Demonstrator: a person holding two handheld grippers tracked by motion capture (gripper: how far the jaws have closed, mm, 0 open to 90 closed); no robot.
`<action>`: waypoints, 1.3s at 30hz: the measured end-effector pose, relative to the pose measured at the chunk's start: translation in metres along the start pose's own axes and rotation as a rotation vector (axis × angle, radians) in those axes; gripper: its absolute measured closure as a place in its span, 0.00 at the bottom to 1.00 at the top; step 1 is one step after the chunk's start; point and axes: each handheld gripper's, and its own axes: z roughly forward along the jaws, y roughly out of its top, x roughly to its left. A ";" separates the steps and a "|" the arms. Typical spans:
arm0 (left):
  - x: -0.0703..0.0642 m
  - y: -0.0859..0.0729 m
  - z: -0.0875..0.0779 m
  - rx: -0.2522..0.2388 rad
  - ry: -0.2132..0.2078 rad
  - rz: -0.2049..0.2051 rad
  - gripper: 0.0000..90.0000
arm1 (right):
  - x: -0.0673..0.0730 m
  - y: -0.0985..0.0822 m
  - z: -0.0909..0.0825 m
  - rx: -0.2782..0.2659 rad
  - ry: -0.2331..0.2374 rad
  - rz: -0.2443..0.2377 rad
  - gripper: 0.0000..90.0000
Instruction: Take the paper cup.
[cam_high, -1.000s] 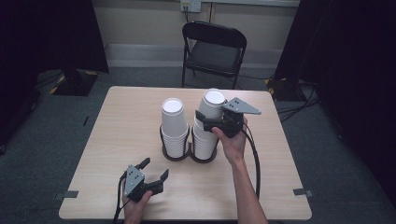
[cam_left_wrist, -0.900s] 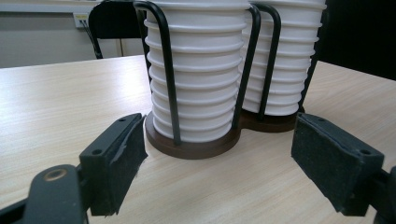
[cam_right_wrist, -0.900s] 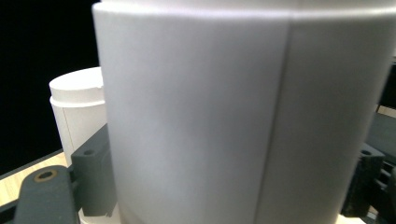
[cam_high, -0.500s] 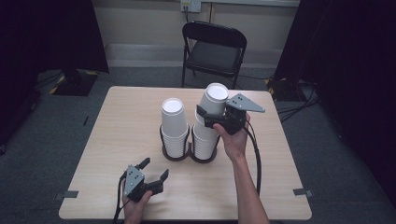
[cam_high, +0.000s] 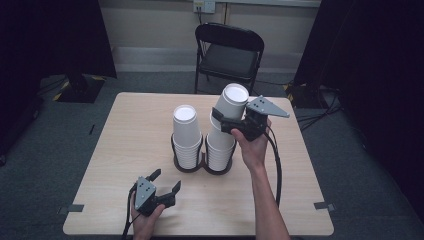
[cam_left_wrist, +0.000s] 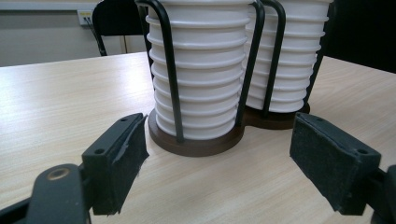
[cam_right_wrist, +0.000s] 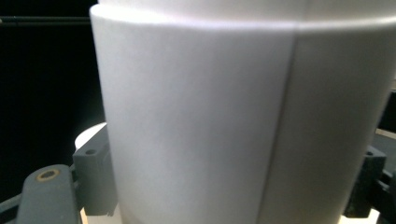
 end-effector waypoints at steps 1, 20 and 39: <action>0.000 0.000 0.000 0.001 0.003 0.002 0.21 | 0.000 0.001 -0.001 -0.001 -0.001 0.001 0.17; 0.001 0.000 0.000 -0.003 0.015 -0.019 0.21 | -0.009 0.014 -0.023 -0.072 -0.051 0.057 0.17; 0.002 -0.001 -0.003 -0.017 -0.020 -0.016 0.18 | -0.028 -0.001 -0.066 -0.025 -0.193 0.075 0.17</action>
